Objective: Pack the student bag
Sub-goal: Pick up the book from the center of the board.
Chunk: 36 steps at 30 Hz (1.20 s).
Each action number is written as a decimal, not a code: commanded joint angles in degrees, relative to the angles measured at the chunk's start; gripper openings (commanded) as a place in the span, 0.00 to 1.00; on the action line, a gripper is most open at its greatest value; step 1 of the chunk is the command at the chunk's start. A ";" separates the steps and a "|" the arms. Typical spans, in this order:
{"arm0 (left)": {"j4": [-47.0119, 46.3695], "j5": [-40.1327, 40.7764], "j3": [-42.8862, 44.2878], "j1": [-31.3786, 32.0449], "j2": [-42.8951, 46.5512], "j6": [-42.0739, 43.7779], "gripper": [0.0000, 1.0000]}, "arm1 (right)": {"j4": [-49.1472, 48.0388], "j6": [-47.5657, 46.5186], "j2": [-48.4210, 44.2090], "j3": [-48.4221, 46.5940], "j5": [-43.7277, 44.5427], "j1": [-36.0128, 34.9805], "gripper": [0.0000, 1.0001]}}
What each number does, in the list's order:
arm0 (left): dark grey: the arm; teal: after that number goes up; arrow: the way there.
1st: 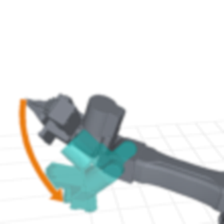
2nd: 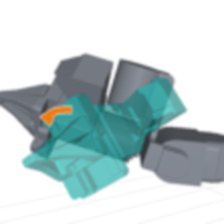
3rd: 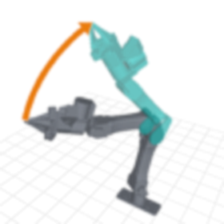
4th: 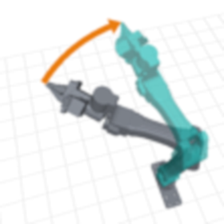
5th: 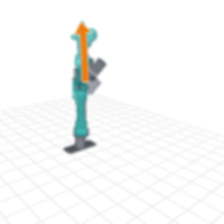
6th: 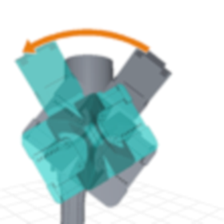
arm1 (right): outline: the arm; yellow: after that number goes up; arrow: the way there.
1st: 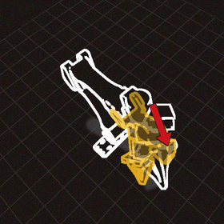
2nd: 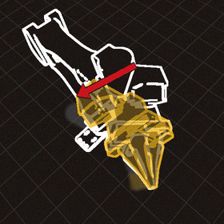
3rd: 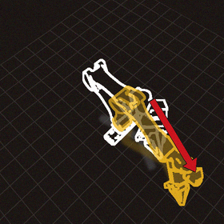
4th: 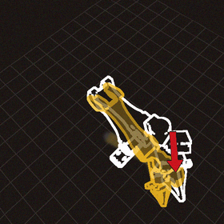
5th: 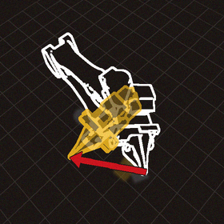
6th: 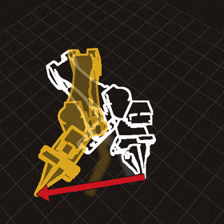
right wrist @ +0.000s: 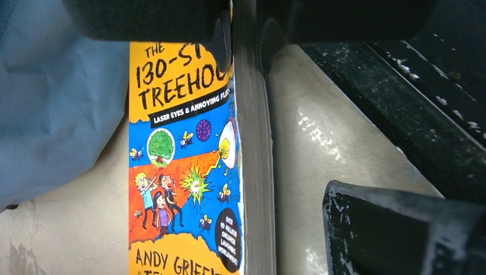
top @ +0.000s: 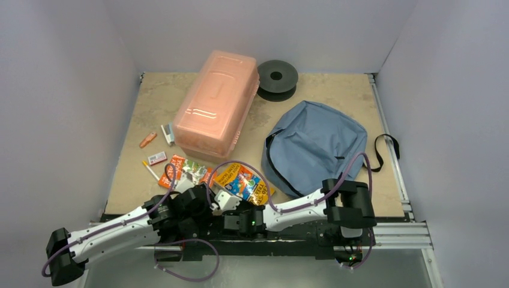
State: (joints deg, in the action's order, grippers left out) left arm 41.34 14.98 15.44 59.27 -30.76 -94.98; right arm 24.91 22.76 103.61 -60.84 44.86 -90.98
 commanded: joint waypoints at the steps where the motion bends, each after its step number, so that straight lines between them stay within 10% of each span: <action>1: 0.79 -2.98 2.77 -0.03 1.26 -2.73 0.72 | 2.45 0.11 -2.99 -0.81 -2.94 1.33 0.00; 13: -3.58 -2.61 0.65 -0.03 12.85 -18.51 0.95 | -11.12 -3.33 -12.72 6.10 -19.73 4.18 0.00; 20: -18.70 0.72 -3.00 0.00 4.98 -22.42 0.99 | -12.47 -2.73 -14.53 6.96 -20.69 4.58 0.00; 24: -21.33 3.08 -2.03 -0.03 -0.53 -19.21 0.82 | -12.19 -2.35 -14.81 6.62 -21.07 4.58 0.00; 28: -21.23 3.74 -2.04 0.01 -0.99 -13.98 0.43 | -9.94 -1.25 -16.01 6.15 -21.53 4.58 0.00; 33: -16.26 1.26 -0.34 -0.03 2.76 -1.37 0.06 | -6.03 -1.09 -22.30 5.87 -29.48 5.01 0.66; 36: -19.13 -5.41 0.64 -0.02 3.68 11.61 0.00 | -7.73 -1.61 -30.15 7.56 -46.80 9.96 0.73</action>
State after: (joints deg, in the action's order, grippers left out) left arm 25.87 15.44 12.75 59.24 -28.67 -101.41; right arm 18.94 20.45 83.22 -53.89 17.54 -85.34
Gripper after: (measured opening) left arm 0.201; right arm 0.717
